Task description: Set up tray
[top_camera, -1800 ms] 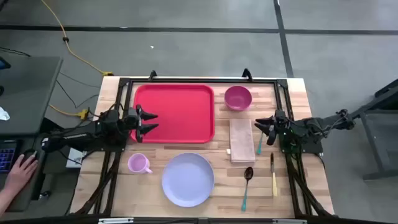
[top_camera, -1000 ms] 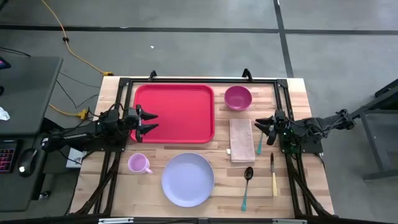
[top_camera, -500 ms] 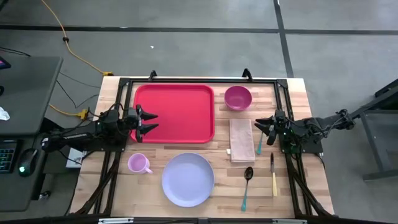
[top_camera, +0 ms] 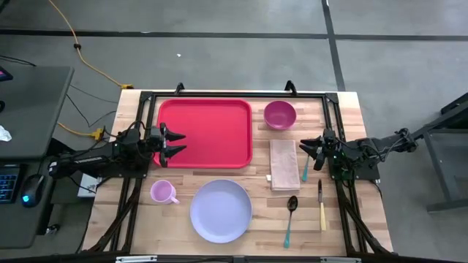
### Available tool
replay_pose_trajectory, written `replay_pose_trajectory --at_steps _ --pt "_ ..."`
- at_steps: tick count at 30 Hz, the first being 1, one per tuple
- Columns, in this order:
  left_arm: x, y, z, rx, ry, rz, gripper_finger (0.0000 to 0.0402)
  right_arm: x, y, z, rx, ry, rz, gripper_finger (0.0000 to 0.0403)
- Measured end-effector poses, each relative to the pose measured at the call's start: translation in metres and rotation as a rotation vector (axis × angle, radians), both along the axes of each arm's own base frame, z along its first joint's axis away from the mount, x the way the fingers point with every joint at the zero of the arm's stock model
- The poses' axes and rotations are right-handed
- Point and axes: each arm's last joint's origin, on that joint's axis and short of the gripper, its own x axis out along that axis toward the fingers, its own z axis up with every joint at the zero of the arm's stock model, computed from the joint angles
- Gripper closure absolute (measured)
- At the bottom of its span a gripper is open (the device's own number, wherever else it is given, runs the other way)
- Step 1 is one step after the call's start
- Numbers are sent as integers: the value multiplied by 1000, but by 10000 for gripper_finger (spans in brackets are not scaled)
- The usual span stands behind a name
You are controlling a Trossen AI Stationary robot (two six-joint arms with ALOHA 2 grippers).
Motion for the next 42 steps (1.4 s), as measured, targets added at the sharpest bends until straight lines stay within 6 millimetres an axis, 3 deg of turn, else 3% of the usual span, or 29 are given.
replay_pose_trajectory --at_steps 12,27,42 --pt "0 0 1 -24 -14 2 147 0 0 0 0 0 0 290" --pt "-2 2 15 -481 -265 38 147 1 0 4 39 -52 -26 290" --pt "-4 7 18 -483 -343 204 147 2 -1 15 28 -156 -77 290"
